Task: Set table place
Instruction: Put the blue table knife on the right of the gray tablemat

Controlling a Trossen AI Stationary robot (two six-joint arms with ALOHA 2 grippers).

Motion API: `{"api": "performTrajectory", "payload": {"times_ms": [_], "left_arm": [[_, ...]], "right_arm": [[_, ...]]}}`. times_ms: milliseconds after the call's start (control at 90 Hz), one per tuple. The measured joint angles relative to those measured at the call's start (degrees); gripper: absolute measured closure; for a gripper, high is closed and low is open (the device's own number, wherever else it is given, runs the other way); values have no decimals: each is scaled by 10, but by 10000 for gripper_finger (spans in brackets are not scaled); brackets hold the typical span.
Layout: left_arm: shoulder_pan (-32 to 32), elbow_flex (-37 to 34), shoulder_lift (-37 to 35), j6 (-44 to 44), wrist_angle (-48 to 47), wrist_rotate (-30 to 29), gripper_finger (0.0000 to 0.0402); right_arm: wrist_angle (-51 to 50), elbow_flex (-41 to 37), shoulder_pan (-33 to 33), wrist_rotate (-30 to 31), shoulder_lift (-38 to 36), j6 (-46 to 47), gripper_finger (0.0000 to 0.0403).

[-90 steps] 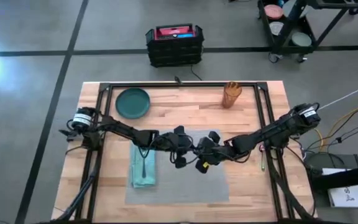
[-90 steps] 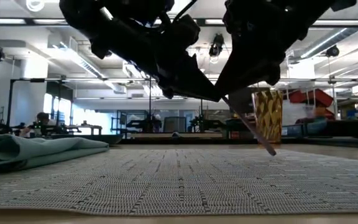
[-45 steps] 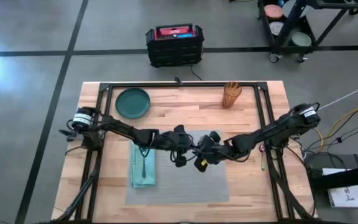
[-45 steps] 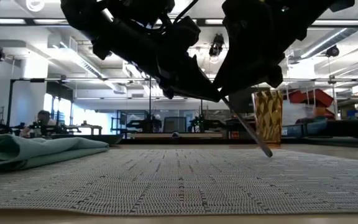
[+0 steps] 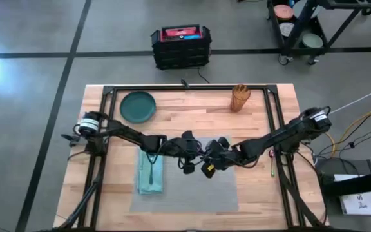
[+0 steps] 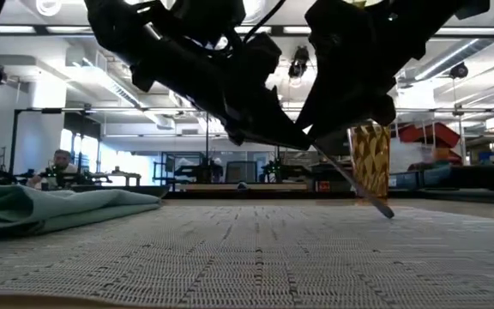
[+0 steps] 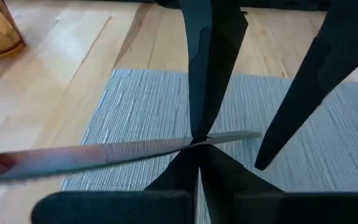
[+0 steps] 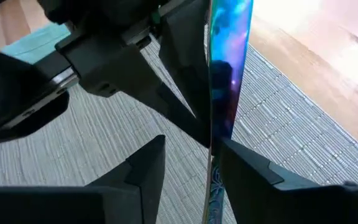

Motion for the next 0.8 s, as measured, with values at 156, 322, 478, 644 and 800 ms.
{"api": "performTrajectory", "payload": {"times_ms": [156, 322, 478, 644, 800], "left_arm": [[0, 2, 1, 0, 0, 0, 402], [0, 2, 1, 1, 0, 0, 402], [0, 2, 1, 2, 0, 1, 402], [1, 2, 1, 0, -7, 1, 402], [1, 1, 1, -6, -23, -3, 402]], "right_arm": [[0, 0, 0, 2, 0, 0, 251], [0, 0, 0, 4, 0, 0, 240], [1, 0, 0, 5, 0, 0, 234], [5, 0, 0, 9, 8, 4, 234], [12, 2, 0, 13, 27, 10, 231]]}}
